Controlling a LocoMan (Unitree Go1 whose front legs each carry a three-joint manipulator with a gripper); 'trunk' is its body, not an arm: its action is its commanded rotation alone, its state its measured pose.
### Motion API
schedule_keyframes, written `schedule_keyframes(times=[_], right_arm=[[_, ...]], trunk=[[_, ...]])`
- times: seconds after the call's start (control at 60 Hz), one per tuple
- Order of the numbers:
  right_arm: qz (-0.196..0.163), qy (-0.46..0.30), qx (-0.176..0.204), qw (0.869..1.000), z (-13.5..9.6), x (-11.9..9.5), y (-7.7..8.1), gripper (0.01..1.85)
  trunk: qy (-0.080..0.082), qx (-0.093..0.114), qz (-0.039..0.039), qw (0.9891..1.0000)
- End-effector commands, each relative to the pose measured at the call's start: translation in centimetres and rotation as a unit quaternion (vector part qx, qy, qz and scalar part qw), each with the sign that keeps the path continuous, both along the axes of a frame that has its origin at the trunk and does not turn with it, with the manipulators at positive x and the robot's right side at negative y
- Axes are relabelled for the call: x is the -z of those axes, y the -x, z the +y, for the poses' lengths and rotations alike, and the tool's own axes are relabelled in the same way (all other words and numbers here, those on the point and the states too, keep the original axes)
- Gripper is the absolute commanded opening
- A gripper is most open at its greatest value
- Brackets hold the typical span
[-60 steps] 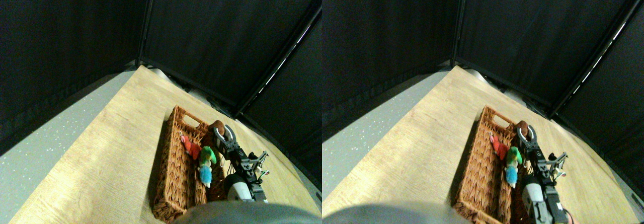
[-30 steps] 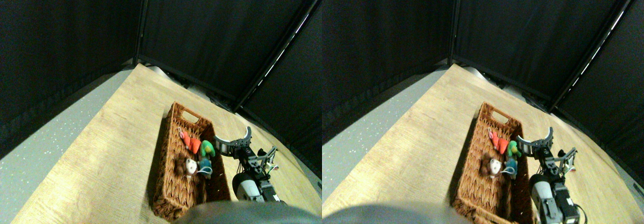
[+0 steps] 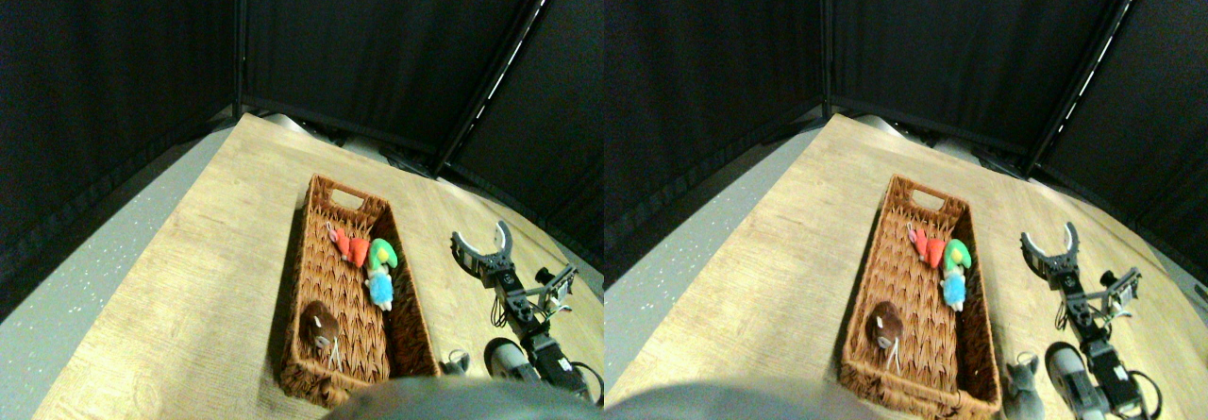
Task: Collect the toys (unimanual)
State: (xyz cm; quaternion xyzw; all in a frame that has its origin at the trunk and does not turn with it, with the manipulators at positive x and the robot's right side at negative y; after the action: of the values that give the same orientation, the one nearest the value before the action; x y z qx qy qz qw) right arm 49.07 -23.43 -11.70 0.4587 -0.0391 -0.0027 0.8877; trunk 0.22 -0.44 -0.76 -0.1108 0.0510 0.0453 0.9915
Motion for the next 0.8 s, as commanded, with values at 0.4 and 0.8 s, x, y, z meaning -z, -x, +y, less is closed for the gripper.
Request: schedule_keyframes(times=[0.4,0.8], right_arm=[[-0.005,-0.060,0.053,0.997,-1.0,2.8,6.2,0.64],[0.036,-0.110,0.047,0.992,-0.5,3.5,9.5,0.79]], trunk=[[-0.006,0.027,-0.0028,0.9996],[0.004,0.024,-0.0049,0.9997]])
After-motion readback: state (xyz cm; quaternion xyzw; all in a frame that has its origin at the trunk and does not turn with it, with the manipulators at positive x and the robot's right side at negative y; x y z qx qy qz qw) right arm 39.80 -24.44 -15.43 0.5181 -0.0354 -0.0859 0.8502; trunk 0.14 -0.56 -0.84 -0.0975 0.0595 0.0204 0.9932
